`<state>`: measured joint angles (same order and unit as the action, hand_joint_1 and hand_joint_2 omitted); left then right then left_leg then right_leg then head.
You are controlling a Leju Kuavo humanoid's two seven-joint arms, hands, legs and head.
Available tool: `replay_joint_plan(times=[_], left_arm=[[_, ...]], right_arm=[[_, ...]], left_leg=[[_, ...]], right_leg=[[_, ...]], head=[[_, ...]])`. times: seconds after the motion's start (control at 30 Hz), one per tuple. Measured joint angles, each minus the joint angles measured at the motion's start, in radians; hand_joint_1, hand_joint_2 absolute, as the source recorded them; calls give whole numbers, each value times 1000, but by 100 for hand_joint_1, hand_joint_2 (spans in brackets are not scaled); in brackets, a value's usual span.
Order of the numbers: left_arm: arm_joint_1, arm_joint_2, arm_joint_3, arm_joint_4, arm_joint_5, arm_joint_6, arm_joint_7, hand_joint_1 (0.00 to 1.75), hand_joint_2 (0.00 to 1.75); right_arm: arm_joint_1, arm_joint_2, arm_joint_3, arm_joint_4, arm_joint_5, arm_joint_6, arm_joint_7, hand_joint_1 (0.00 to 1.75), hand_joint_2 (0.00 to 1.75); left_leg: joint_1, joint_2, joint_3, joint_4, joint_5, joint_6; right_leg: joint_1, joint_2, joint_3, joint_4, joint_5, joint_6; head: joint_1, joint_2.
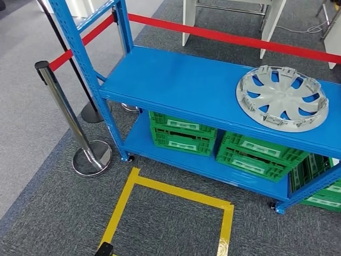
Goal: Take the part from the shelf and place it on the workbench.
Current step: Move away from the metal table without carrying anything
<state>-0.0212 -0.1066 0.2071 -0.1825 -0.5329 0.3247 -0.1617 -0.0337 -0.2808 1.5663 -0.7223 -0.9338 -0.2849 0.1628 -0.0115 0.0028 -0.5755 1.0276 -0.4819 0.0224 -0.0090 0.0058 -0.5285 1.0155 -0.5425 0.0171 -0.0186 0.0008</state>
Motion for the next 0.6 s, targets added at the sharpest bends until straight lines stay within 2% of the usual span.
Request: replay_joint_plan(times=[0.07,0.1,0.13,0.2,0.23,0.27,0.3,0.33,0.37,0.4,0.43,0.47,0.57,0.6], left_arm=[[1,-2,0,0,0,0,0,0,0],[2,-2,0,0,0,0,0,0,0],[1,-2,0,0,0,0,0,0,0],[0,-2,0,0,0,-1,0,0,0],[0,-2,0,0,0,-2,0,0,0],[1,-3,0,0,0,-3,1,0,0],[1,-3,0,0,0,-3,2,0,0],[2,-3,1,0,0,-3,4,0,0],[2,-3,1,0,0,-3,5,0,0],[2,-2,1,0,0,-3,7,0,0],[2,-2,1,0,0,-3,8,0,0],[1,-2,1,0,0,-3,9,0,0],[-2,-2,1,0,0,-3,10,0,0],[-3,-2,1,0,0,-3,10,0,0]], right_arm=[[0,0,0,3,0,0,0,0,0],[0,-1,0,4,0,0,0,0,0],[0,-1,0,6,0,0,0,0,0],[2,-1,0,8,0,0,-1,0,0],[3,-1,0,9,0,1,-2,0,0],[5,-1,0,11,0,2,-2,0,0],[5,-1,0,13,0,3,-1,0,0],[6,-1,1,15,-1,3,0,0,0],[7,-1,1,17,-1,3,1,0,0],[8,0,1,19,-1,3,1,0,0],[8,1,1,20,-2,4,1,0,0],[8,2,1,21,-2,5,1,0,0],[5,5,1,22,-3,8,0,0,0],[5,6,1,23,-3,9,0,0,0]], left_leg=[[5,0,11,-14,3,5],[8,0,18,-23,5,9],[11,0,25,-31,6,12],[10,1,31,-33,1,17],[10,2,34,-33,-2,18],[10,1,39,-32,-7,18],[10,1,46,-32,-13,17],[11,1,55,-31,-20,15],[11,0,62,-30,-28,10],[10,0,67,-27,-37,5],[9,-1,71,-25,-44,-1],[7,-1,71,-23,-49,-7],[8,0,75,-15,-61,-19],[10,0,68,7,-73,-24]], right_leg=[[2,-7,2,1,-8,12],[4,-9,-5,22,-22,16],[5,-10,-25,65,-45,20],[5,-7,-98,195,-100,26],[5,-6,-130,245,-110,29],[4,-6,-148,263,-100,32],[2,-6,-148,243,-69,34],[0,-7,-131,189,-25,36],[-4,-8,-105,125,14,38],[-5,-8,-77,66,40,36],[-5,-7,-58,29,51,30],[-4,-6,-47,13,48,22],[-3,-4,-39,9,41,0],[-5,-5,-35,8,38,-7]], head=[[2,0],[5,0],[9,0],[14,0],[14,0],[15,0],[15,0],[16,0],[16,0],[17,0],[18,0],[17,0],[11,0],[8,0]])
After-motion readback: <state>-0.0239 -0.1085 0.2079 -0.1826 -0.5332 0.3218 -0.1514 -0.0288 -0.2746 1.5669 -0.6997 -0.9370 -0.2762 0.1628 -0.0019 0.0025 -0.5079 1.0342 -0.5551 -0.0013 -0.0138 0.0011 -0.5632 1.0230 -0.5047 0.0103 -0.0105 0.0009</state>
